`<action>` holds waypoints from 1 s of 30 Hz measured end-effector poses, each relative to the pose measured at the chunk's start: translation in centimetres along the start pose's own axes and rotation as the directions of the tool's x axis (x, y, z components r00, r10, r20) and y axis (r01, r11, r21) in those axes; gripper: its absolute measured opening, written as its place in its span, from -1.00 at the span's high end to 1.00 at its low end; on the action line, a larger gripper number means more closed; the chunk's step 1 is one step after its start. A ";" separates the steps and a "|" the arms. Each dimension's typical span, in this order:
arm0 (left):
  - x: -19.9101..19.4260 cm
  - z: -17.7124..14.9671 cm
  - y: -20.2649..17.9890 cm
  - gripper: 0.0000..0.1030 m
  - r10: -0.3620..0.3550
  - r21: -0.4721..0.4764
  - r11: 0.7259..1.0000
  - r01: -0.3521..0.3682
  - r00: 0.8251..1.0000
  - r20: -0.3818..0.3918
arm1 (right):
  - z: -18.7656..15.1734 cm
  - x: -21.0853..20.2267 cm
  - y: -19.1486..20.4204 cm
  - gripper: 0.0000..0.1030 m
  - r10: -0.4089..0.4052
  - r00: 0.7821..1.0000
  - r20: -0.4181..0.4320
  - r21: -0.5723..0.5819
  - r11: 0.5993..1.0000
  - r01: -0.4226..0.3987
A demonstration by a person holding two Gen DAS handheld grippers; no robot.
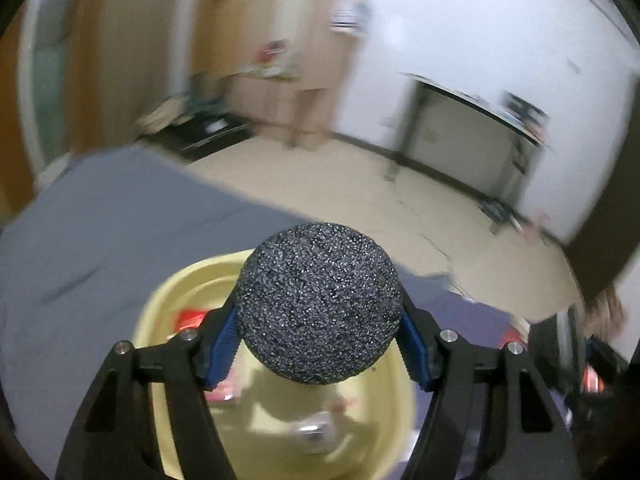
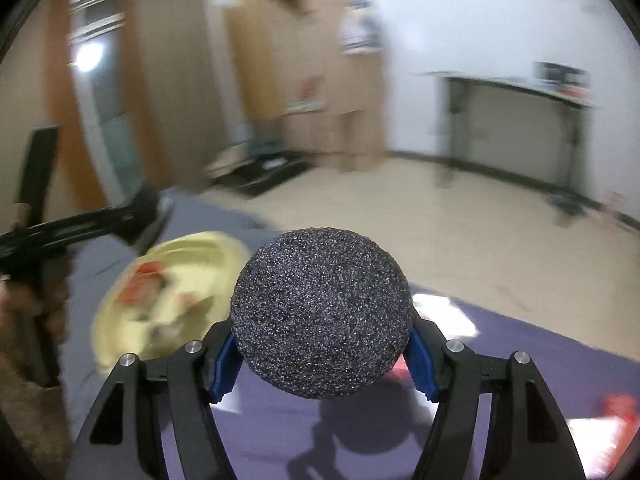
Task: Organize rigid objects
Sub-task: 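Lower both black pucks into the yellow tray and open both tools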
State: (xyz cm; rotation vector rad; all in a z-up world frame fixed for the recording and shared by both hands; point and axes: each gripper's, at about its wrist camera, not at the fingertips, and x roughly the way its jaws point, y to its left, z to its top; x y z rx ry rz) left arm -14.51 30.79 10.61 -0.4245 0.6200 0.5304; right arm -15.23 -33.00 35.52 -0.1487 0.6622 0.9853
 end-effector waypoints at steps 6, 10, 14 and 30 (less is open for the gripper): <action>4.6 -2.4 6.5 -0.34 0.035 -0.152 0.987 -0.056 0.990 -0.139 | 3.4 9.8 12.6 -0.31 0.166 0.969 -0.182 -0.241 0.948 -0.208; 5.3 -3.0 7.0 -0.34 -0.018 -0.184 0.983 -0.007 0.990 -0.137 | 3.0 16.9 15.4 -0.31 0.110 0.939 -0.325 -0.278 0.938 -0.206; 5.6 -3.5 6.7 -0.35 -0.054 -0.176 0.984 0.030 0.990 -0.133 | 1.7 20.3 15.6 -0.31 0.047 0.924 -0.379 -0.286 0.944 -0.166; -1.1 -0.1 -3.3 -1.00 -0.291 0.054 0.957 0.287 0.952 0.098 | 3.1 3.4 7.8 -0.99 -0.218 0.968 -0.124 -0.256 0.950 0.181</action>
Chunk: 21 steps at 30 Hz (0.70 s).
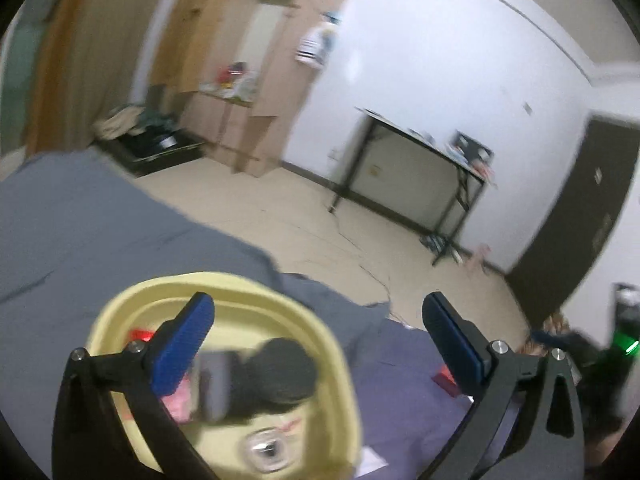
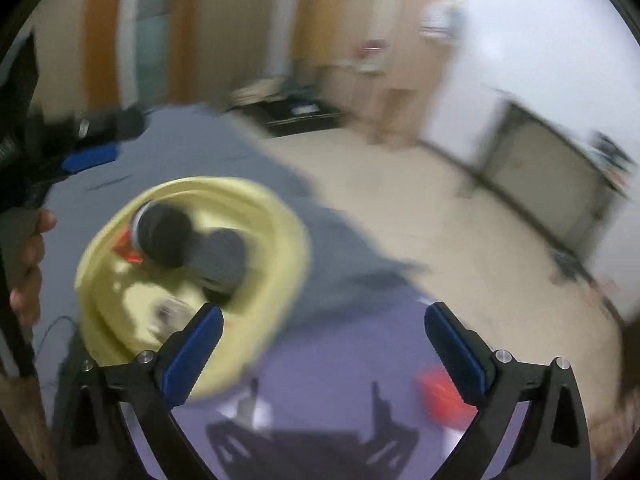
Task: Organize rigid objects
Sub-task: 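Lower both black pucks into the yellow tray and open both tools, then grasp the red-silver HONGQIQU pack with left tool while right grasps the lantern-pattern pack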
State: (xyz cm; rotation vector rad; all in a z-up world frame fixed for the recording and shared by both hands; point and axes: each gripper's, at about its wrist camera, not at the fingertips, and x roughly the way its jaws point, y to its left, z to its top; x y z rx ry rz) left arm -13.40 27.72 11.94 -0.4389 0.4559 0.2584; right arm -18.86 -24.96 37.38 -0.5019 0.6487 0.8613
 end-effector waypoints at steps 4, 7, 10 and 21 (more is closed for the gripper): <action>4.9 -0.8 -6.2 -1.00 -0.106 0.063 0.992 0.114 0.988 -0.117 | -7.1 -8.6 -11.1 -0.99 -0.313 0.950 -0.015 0.321 0.898 0.301; 9.7 -2.9 -11.1 -1.00 -0.129 0.123 0.979 0.161 0.963 -0.238 | -12.0 -11.3 -15.7 -0.99 -0.425 0.904 -0.055 0.424 0.809 0.406; 12.6 -5.3 -15.0 -1.00 -0.122 0.190 0.966 0.176 0.957 -0.264 | -16.4 -12.0 -20.3 -0.99 -0.407 0.898 -0.168 0.540 0.724 0.429; 16.7 -11.0 -20.7 -1.00 -0.009 0.445 0.878 0.175 0.937 -0.350 | -17.3 -2.5 -20.0 -0.99 -0.412 0.821 -0.395 0.379 0.741 0.554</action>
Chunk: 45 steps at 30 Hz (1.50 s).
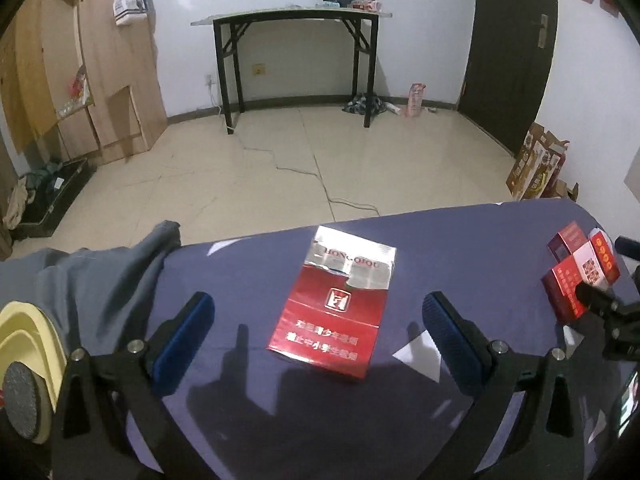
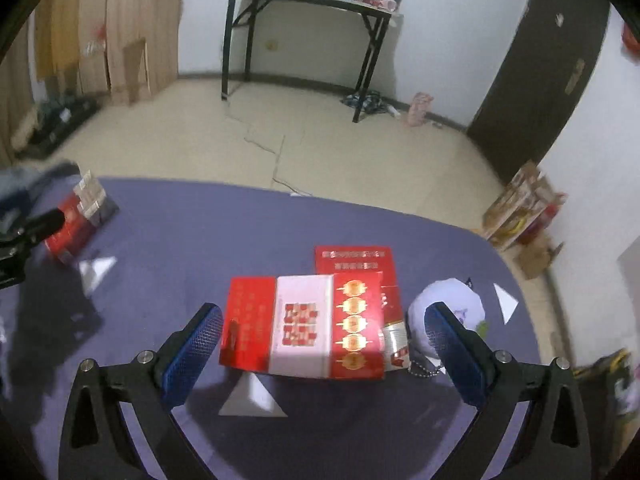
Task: Organize rigid objects
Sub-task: 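Grasp the red-silver HONGQIQU pack with left tool while right grasps the lantern-pattern pack, then carry both packs over the yellow tray and open both tools to drop them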
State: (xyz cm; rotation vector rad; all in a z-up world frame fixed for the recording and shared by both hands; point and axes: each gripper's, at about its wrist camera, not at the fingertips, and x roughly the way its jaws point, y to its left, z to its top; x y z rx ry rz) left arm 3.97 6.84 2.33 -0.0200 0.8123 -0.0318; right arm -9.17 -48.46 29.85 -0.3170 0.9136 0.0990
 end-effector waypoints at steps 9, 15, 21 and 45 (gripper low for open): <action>0.9 -0.6 -2.2 -1.00 -0.012 0.042 0.999 0.012 1.000 -0.013 | 0.4 -0.1 2.1 -0.99 0.001 1.000 -0.015 -0.009 1.000 -0.001; 3.1 -0.9 -1.7 -1.00 0.009 0.008 1.000 -0.009 0.998 -0.068 | 0.1 2.3 4.2 -0.99 -0.054 0.997 -0.048 -0.056 0.997 0.051; 3.6 -1.3 -2.1 -1.00 0.033 0.042 0.999 -0.030 0.997 -0.076 | 0.7 3.9 6.3 -0.99 -0.086 0.995 -0.052 -0.105 0.991 0.080; 0.5 -0.3 -0.6 -0.11 -0.111 -0.017 0.994 0.110 0.991 -0.070 | -0.3 1.9 6.7 -0.74 0.045 0.996 0.077 -0.146 0.989 -0.034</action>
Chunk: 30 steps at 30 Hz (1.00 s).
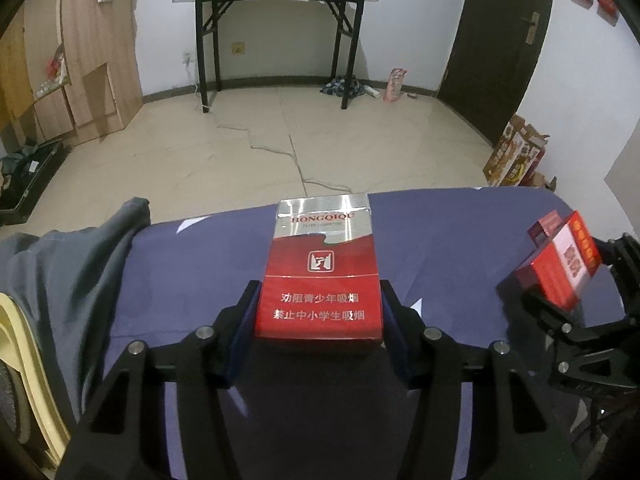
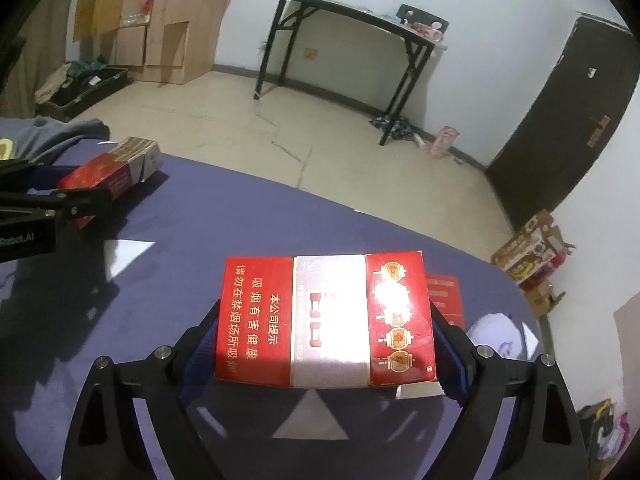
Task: Organize rigid objects
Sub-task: 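Carry both packs over the yellow tray and open both tools to drop them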
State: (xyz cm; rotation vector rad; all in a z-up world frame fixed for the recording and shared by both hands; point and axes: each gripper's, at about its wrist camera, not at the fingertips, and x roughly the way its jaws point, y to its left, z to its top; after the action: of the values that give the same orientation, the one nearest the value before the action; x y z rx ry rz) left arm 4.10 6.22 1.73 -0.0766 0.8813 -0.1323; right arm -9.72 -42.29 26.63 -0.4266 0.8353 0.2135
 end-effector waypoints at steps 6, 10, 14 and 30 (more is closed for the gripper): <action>-0.9 0.2 0.1 -0.11 -0.049 0.009 0.999 0.049 0.999 0.023 | -0.5 -1.0 -1.9 -0.74 0.144 0.989 0.041 0.056 0.988 -0.146; -1.1 0.3 0.4 -0.11 -0.037 0.000 0.999 0.037 0.999 0.027 | -1.3 -1.1 -2.9 -0.74 0.219 0.975 0.049 0.071 0.972 -0.222; -3.0 0.7 0.9 -0.11 -0.056 -0.010 0.998 0.057 0.995 0.086 | -1.7 -1.5 -3.7 -0.74 0.252 0.966 0.065 0.057 0.965 -0.256; -25.5 -8.2 18.9 -0.11 0.433 -0.478 0.839 -0.260 0.850 0.299 | -2.4 -9.0 1.7 -0.74 0.686 0.720 0.103 -0.284 0.714 -0.640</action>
State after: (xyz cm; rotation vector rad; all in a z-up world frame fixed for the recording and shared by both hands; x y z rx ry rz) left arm -16.71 28.52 13.70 -0.3334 0.4869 0.4209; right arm -17.83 -41.95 31.49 -0.2913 0.7358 1.0322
